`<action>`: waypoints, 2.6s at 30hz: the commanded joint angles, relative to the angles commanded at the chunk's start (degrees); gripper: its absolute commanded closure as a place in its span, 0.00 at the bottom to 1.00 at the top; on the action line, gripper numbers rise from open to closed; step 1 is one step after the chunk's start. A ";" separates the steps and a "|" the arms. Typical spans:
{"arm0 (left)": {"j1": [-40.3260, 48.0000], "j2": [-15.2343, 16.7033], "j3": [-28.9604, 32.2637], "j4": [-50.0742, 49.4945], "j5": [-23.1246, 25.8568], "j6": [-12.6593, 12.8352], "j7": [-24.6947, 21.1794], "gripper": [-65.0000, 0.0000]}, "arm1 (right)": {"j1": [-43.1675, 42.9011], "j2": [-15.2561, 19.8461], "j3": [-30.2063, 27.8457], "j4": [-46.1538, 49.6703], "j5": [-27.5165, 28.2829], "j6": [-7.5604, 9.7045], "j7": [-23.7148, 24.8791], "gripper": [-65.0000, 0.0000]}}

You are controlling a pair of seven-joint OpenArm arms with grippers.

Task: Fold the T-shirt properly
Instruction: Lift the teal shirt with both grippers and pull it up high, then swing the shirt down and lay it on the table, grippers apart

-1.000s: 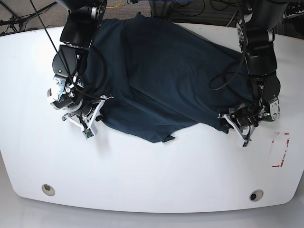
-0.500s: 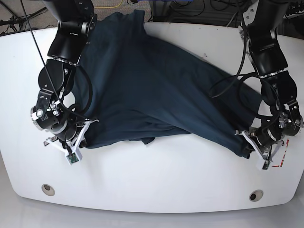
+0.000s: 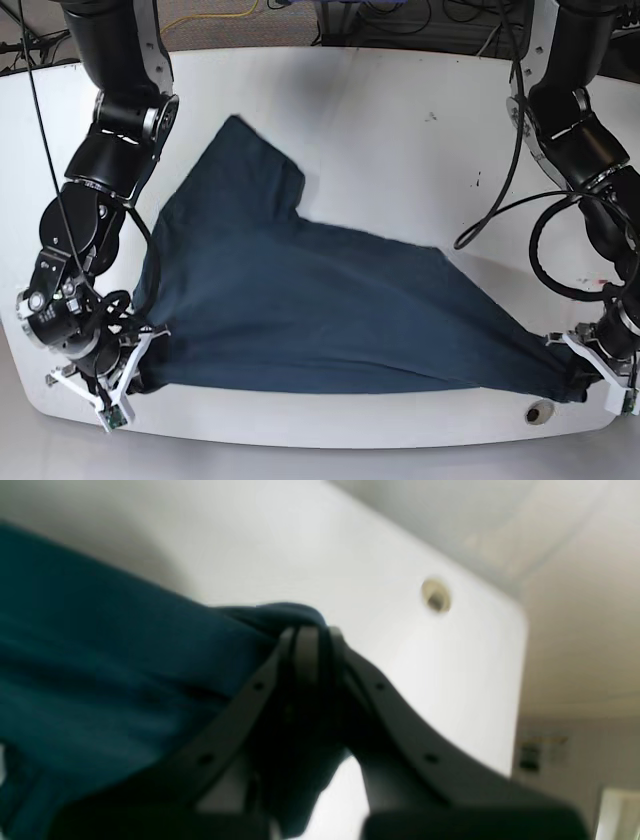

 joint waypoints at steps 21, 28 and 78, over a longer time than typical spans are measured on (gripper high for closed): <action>-18.64 -6.59 0.00 0.09 -0.35 2.29 0.18 1.00 | 25.14 6.07 -13.54 -4.13 0.00 0.00 -3.96 1.00; -17.05 -7.47 0.00 1.23 -0.35 2.46 0.18 1.00 | 22.77 6.77 -13.45 -4.31 0.00 0.00 -3.96 1.00; -13.98 -7.74 0.18 -0.97 -0.44 2.46 -3.34 1.00 | 14.86 6.86 -13.36 1.85 -0.44 0.00 -2.81 1.00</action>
